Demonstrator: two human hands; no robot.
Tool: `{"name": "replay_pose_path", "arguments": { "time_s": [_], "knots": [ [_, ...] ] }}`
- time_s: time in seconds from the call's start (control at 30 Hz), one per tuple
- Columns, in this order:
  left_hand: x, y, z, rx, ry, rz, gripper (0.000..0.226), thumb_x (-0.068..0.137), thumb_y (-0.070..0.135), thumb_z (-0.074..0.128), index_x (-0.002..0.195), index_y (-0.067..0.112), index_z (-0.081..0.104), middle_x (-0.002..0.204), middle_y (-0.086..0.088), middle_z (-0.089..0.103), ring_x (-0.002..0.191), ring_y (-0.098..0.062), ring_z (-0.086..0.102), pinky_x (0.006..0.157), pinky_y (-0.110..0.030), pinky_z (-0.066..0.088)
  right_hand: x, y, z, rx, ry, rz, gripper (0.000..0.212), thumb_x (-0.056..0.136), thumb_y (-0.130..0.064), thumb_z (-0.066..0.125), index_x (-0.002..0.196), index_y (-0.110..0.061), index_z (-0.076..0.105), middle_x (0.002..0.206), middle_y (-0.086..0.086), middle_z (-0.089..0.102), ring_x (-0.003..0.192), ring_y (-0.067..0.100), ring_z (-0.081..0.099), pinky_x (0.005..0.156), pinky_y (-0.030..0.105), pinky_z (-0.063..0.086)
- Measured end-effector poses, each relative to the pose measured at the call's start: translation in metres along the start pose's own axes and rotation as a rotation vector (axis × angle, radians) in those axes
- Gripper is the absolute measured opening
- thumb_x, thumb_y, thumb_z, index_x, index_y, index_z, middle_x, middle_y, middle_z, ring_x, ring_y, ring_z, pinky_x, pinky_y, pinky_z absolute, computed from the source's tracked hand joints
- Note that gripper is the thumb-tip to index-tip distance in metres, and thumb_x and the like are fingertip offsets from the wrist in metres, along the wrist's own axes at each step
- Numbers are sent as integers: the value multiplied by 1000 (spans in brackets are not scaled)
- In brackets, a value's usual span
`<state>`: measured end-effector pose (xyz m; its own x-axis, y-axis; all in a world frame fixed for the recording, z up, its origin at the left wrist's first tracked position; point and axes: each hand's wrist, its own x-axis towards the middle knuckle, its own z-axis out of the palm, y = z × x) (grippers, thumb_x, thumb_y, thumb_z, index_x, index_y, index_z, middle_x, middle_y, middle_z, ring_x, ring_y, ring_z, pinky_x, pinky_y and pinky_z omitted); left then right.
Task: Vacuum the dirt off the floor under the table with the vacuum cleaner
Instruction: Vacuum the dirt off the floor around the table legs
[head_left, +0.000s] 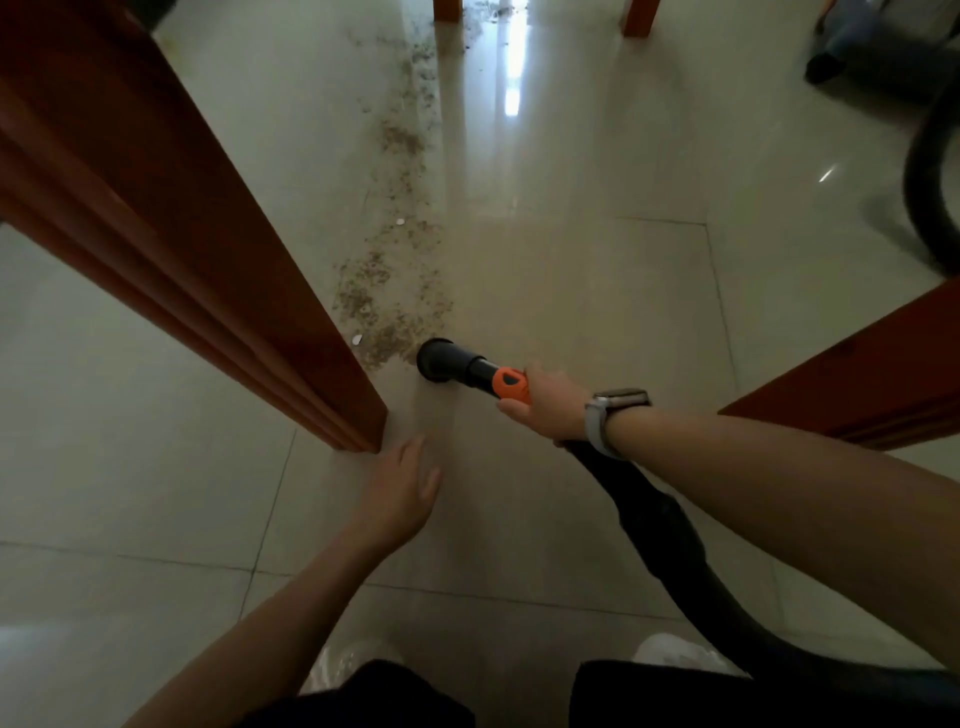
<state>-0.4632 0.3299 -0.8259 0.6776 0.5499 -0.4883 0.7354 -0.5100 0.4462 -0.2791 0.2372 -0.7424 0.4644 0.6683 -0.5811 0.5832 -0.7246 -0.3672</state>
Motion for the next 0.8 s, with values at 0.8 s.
{"name": "replay_pose_path", "arguments": {
  "time_s": [0.8],
  "knots": [
    [44,108,-47,-1385,-86,-605,9,98,14,48,94,8,43,92,-9,44,84,-23,49,83,-39,46,-47,50,39,397,-138,-90,35,88,-20,62,118,-10,48,80,-3,56,67,11,58,64,24,50]
  ]
}}
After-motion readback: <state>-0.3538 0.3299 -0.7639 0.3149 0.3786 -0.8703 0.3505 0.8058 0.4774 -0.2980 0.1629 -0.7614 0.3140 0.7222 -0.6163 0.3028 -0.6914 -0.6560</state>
